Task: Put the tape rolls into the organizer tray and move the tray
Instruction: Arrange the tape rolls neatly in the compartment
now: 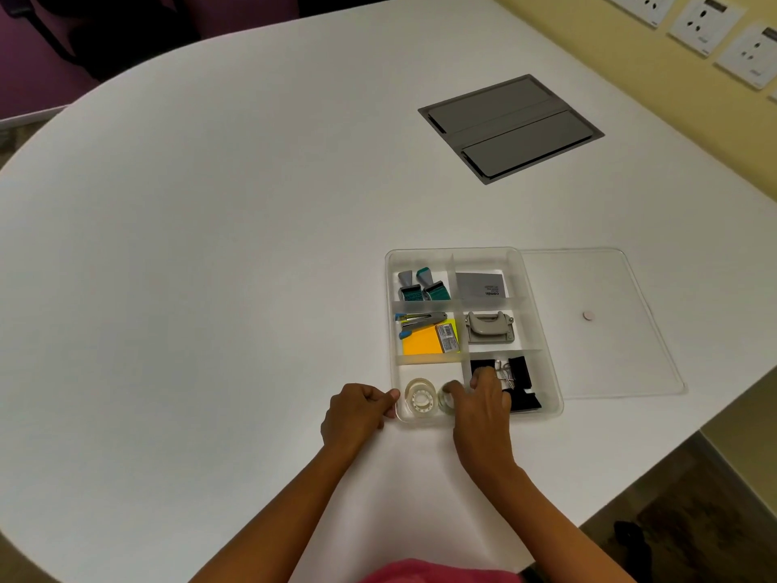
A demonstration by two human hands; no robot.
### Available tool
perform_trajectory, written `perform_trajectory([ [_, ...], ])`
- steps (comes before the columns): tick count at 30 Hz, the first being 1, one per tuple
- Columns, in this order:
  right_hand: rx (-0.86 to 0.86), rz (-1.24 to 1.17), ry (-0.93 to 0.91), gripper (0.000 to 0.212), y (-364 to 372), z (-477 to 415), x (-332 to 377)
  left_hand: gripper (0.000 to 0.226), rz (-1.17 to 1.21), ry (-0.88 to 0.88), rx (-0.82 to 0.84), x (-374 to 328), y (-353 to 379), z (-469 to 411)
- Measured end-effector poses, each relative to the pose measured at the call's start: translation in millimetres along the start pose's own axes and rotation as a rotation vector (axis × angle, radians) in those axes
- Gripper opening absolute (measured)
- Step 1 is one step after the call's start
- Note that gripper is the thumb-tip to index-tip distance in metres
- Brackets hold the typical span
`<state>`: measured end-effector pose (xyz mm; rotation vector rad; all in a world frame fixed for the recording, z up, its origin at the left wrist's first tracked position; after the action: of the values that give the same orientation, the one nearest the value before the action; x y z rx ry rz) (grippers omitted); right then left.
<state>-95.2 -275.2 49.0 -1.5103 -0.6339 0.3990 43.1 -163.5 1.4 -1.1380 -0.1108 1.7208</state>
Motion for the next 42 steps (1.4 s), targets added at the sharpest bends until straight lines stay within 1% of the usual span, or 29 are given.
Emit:
perform_trajectory([
  [2, -0.037, -0.067, -0.034, 0.042, -1, 2, 7, 0.037, -0.007, 0.003, -0.004, 0, 0, 0],
  [5, 0.036, -0.031, -0.07, 0.046, 4, 5, 17, 0.037, -0.028, 0.013, -0.016, -1, 0, 0],
  [8, 0.105, 0.039, -0.067, 0.037, 10, 4, 20, 0.037, -0.04, 0.015, -0.019, -2, 1, 0],
  [11, 0.124, 0.065, -0.092, 0.028, 15, -1, 23, 0.035, -0.037, 0.018, -0.018, -3, 1, 1],
  [14, 0.195, 0.081, -0.15, 0.027, 26, -4, 24, 0.033, -0.041, 0.03, -0.008, -5, 0, 0],
  [19, 0.259, 0.153, -0.168, 0.023, 32, -4, 21, 0.034, -0.05, 0.032, -0.005, -5, 0, 1],
  [25, 0.3, 0.202, -0.208, 0.025, 35, -5, 21, 0.035, -0.061, 0.035, -0.003, -7, 0, 1],
  [29, 0.312, 0.209, -0.218, 0.021, 33, -9, 22, 0.034, -0.065, 0.036, 0.01, -5, 2, 3],
  [35, 0.309, 0.173, -0.225, 0.023, 33, -10, 25, 0.034, -0.056, 0.032, 0.002, -4, 3, 2],
  [42, 0.296, 0.185, -0.272, 0.024, 36, -6, 32, 0.038, -0.068, 0.022, -0.006, -4, 4, 2],
])
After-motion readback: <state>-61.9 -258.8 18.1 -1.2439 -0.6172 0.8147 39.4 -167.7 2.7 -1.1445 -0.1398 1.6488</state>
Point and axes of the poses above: each hand's wrist, its own z-axis away from the middle knuckle, its own y-axis out of the palm, x = y × z, the point moved 5 cm from there along -z, towards the middle knuckle, and after that the axes turned 8 degrees about -x, right-handed, at the moved point
